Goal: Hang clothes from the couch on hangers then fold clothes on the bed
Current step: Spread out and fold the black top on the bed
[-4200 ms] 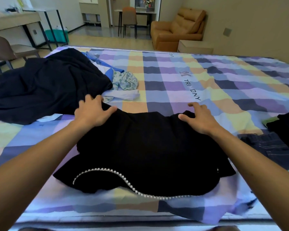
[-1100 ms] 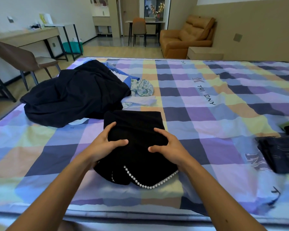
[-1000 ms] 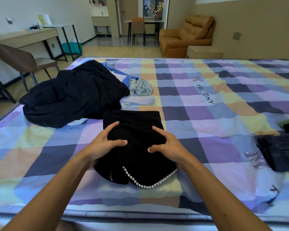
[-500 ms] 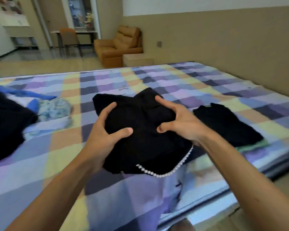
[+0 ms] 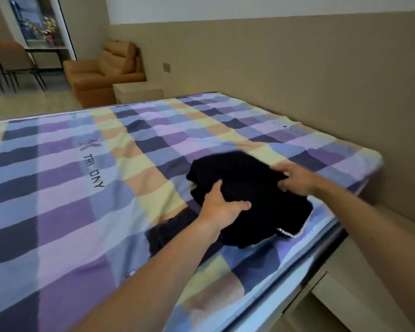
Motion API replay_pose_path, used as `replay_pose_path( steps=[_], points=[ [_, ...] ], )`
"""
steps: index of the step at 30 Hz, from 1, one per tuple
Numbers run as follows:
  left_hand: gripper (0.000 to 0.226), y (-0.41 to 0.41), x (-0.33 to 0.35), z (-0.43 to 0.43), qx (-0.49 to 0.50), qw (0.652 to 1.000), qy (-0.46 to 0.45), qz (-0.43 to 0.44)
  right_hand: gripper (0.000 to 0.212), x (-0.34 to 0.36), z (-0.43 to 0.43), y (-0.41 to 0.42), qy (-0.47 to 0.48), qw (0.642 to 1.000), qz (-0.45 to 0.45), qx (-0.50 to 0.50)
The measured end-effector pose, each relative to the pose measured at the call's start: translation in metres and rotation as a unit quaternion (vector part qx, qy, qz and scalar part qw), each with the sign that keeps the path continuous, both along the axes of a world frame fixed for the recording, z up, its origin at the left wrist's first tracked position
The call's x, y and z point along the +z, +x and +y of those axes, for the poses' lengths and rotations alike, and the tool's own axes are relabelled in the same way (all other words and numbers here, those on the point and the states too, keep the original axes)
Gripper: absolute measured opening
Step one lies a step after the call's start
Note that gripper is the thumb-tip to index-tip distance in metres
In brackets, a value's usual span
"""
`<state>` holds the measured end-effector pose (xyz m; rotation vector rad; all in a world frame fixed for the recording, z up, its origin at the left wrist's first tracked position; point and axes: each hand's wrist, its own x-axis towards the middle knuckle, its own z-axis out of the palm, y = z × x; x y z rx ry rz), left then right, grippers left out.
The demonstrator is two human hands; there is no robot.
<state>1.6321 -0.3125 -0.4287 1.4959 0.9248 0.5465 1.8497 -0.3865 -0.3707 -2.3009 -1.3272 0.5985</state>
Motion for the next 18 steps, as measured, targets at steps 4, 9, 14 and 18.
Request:
replay_pose_path(
  steps=[4,9,14,18],
  points=[
    [0.075,-0.006,0.014,0.014,0.138,0.97,0.148,0.133,0.042,-0.029,-0.002,-0.001,0.054,0.998,0.031,-0.023],
    [0.071,0.016,0.049,0.02,0.044,0.871,0.472,0.132,0.066,-0.024,0.013,-0.015,0.159,0.987,0.021,0.011],
    [0.131,0.024,-0.01,0.035,-0.143,0.858,0.34,0.357,0.091,-0.072,0.008,-0.02,0.101,0.994,0.032,0.011],
    [0.137,0.025,-0.027,0.036,-0.131,0.862,0.333,0.359,0.091,-0.087,0.007,-0.018,0.102,0.995,-0.006,0.006]
  ],
)
